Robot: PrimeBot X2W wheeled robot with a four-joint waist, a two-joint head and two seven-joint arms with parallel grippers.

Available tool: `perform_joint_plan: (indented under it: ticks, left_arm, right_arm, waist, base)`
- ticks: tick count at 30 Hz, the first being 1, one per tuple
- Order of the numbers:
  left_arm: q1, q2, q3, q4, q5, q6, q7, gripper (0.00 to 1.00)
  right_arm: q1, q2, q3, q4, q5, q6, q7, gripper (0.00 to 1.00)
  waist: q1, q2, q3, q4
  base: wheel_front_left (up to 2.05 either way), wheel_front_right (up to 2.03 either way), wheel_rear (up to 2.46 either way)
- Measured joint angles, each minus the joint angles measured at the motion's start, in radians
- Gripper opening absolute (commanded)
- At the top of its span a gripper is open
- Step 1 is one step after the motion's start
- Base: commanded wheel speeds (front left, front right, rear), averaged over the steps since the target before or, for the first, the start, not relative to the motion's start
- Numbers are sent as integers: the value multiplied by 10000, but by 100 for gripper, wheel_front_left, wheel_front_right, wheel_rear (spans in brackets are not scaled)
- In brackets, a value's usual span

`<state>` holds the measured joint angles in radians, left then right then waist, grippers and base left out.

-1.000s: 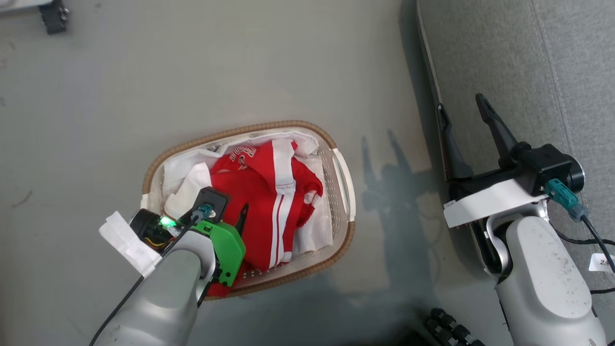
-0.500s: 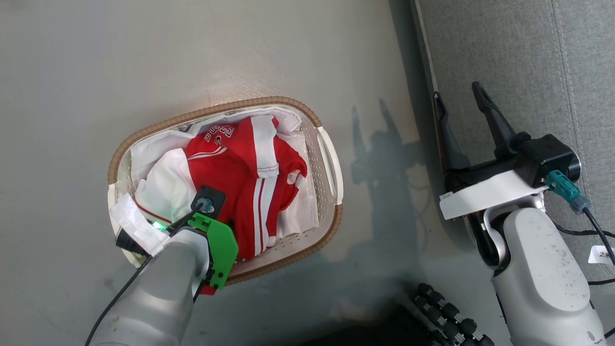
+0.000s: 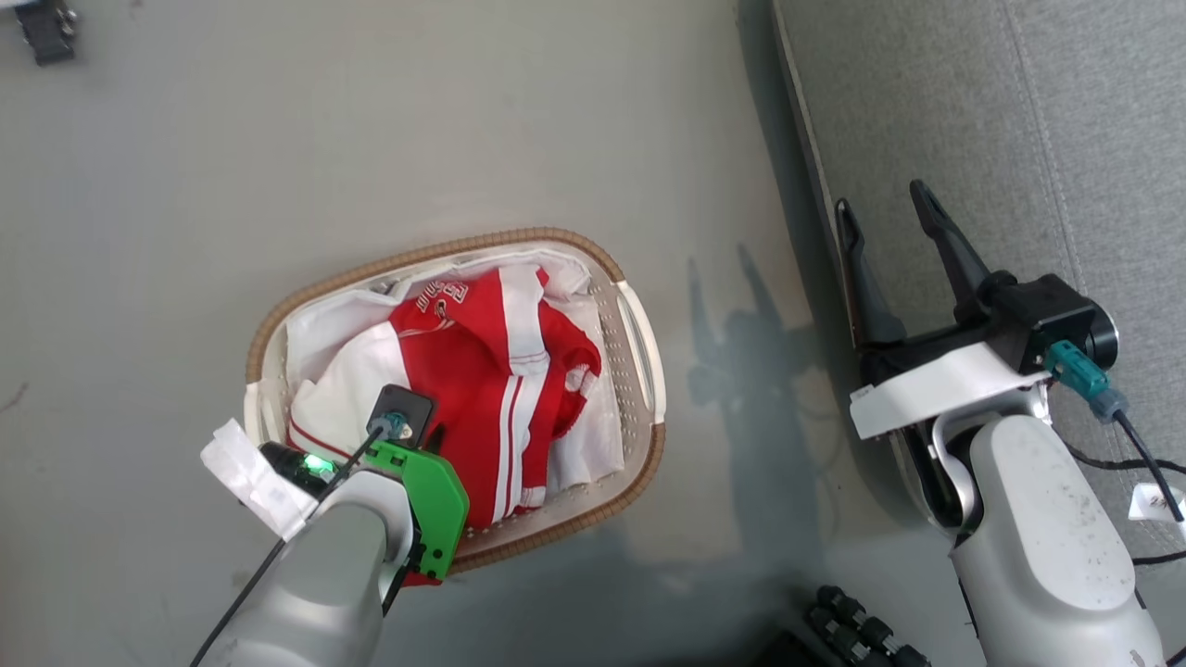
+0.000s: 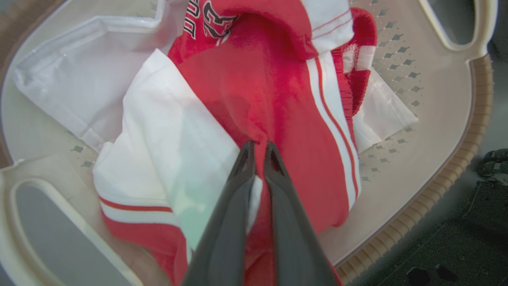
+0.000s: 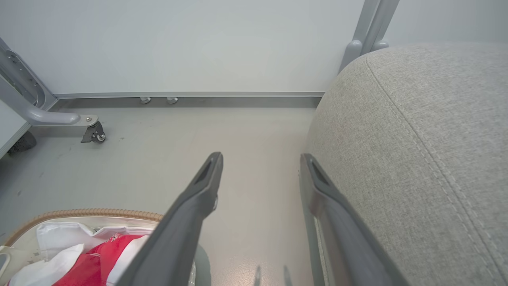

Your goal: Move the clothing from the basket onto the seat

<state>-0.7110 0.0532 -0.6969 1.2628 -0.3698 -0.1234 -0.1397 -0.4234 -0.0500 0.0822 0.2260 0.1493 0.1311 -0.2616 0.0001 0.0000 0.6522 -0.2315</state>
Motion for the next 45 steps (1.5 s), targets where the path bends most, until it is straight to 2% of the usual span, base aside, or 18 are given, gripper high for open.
perform_joint_plan:
  ticks: [5, 13, 20, 24, 36, 45]
  left_arm:
    - [242, -15, -136, -251, -73, -10, -830, 0]
    - [880, -21, -150, -1258, -619, -42, -1183, 0]
    - [1021, 8, 199, -3028, -479, 2, -1225, 0]
    - [1251, 151, 711, -4318, -320, 0, -1227, 0]
    - [1720, 119, 1419, -7779, 215, -42, -1243, 0]
    - [2135, 19, 1210, -8945, 10, -54, -1243, 0]
  right_arm:
    - [289, 6, -2, 138, -169, 0, 0, 100]
    - [728, 6, 150, 305, -378, 0, 0, 100]
    - [958, -174, 570, 420, -466, 0, 0, 100]
    - [1187, -203, 686, 552, -458, 0, 0, 100]
    - [1614, -176, 1246, 738, -345, 0, 0, 100]
    - [1968, -508, 2495, 859, -313, 0, 0, 100]
  waist:
    - [-1, 0, -674, 164]
    - [-1, 0, -1872, 534]
    - [-1, 0, -2677, 1053]
    - [-1, 0, -3053, 1328]
    - [-1, 0, -3906, 1662]
    - [-1, 0, -4654, 1847]
  base:
    - [0, 0, 0]
    - [0, 0, 0]
    - [0, 0, 0]
    - [0, 0, 0]
    - [0, 0, 0]
    - [0, 0, 0]
